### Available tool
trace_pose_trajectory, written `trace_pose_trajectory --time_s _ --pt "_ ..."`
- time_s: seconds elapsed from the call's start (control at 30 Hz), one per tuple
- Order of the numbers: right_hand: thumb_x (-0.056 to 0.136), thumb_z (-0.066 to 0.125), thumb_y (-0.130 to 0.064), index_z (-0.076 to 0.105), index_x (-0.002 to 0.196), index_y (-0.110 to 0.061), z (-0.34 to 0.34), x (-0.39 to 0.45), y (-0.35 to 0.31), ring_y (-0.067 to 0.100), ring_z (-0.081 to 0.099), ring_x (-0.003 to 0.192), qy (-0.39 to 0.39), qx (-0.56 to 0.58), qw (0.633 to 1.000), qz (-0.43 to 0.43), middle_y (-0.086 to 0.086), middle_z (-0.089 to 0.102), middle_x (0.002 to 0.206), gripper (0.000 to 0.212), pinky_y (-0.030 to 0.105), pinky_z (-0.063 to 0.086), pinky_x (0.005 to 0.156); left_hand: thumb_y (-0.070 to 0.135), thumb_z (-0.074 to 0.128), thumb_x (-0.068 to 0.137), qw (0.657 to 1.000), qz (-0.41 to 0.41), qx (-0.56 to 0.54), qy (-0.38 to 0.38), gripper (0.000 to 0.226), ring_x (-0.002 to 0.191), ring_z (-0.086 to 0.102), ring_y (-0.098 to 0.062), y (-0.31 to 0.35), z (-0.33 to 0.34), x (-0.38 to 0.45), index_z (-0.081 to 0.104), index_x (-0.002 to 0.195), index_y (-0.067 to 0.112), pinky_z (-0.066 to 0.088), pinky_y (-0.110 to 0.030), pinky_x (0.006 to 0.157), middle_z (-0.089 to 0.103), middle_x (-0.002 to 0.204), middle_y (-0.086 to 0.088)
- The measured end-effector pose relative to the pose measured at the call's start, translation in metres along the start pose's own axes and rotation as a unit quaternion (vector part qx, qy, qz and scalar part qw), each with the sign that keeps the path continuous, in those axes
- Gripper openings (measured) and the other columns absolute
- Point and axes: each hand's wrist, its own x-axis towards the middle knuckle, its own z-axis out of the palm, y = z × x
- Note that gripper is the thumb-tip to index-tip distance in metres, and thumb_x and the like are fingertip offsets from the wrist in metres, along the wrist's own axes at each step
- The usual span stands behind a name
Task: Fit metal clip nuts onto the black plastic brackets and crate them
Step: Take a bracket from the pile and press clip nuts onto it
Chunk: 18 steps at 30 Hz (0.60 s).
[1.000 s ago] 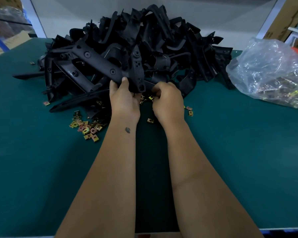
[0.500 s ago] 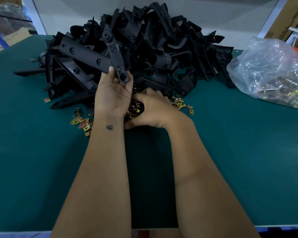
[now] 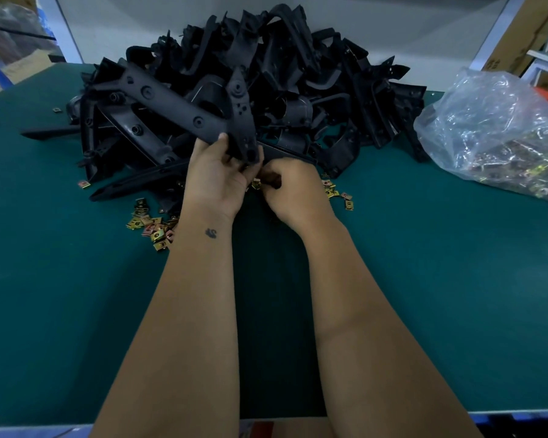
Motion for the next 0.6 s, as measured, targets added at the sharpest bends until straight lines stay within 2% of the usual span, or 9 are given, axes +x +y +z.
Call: trace_pose_trajectory --time_s 0.13,0.23,0.33,0.43,0.53,0.6 --pt "0.086 0.055 -0.001 0.072 0.100 -0.010 0.002 0.000 0.001 0.027 0.065 0.094 0.054 0.008 0.998 0.018 0.007 0.072 0.097 0.023 0.040 0.053 0.078 0.004 0.040 0.104 0.998 -0.002 0.054 -0.006 0.018 0.095 0.064 -0.028 -0.005 0.002 0.001 0.056 0.108 0.012 0.060 -0.036 0.067 0.064 0.111 -0.013" --pt "0.090 0.056 -0.001 0.072 0.100 -0.014 0.000 0.002 0.001 0.012 0.065 0.089 0.139 0.119 0.981 0.071 -0.005 0.071 0.093 0.023 0.028 0.052 0.079 0.003 0.045 0.103 0.995 -0.003 0.097 -0.009 0.018 0.096 0.068 -0.025 -0.009 0.005 0.002 0.057 0.114 0.011 0.061 -0.040 0.075 0.068 0.109 -0.012" --pt "0.090 0.059 0.000 0.072 0.095 -0.013 -0.002 0.005 0.002 -0.001 0.062 0.076 0.186 0.267 0.935 0.140 -0.011 0.067 0.082 0.019 0.014 0.050 0.072 0.003 0.051 0.100 0.993 -0.013 0.120 0.000 0.014 0.096 0.069 -0.024 -0.013 0.007 0.001 0.058 0.109 0.011 0.061 -0.039 0.077 0.070 0.103 -0.010" --pt "0.092 0.060 0.002 0.071 0.092 -0.012 -0.005 0.006 0.002 0.003 0.064 0.073 0.186 0.424 0.865 0.192 -0.001 0.069 0.085 0.017 0.015 0.052 0.065 0.003 0.052 0.099 0.994 -0.021 0.107 0.001 0.012 0.093 0.069 -0.024 -0.015 0.008 0.003 0.059 0.104 0.011 0.061 -0.039 0.075 0.071 0.099 -0.009" --pt "0.091 0.060 0.008 0.069 0.092 -0.009 -0.008 0.006 0.001 0.011 0.067 0.080 0.178 0.529 0.806 0.199 0.005 0.068 0.088 0.020 0.021 0.057 0.075 0.003 0.052 0.099 0.997 -0.026 0.077 0.013 0.011 0.092 0.068 -0.025 -0.014 0.006 0.006 0.059 0.100 0.012 0.060 -0.035 0.066 0.070 0.099 -0.010" --pt "0.089 0.060 0.013 0.069 0.097 -0.005 -0.008 0.006 0.002 0.016 0.067 0.088 0.170 0.551 0.793 0.195 0.007 0.068 0.092 0.022 0.025 0.058 0.084 0.003 0.052 0.098 0.997 -0.027 0.067 0.021 0.012 0.094 0.067 -0.025 -0.014 0.005 0.008 0.060 0.099 0.013 0.059 -0.033 0.064 0.069 0.099 -0.010"
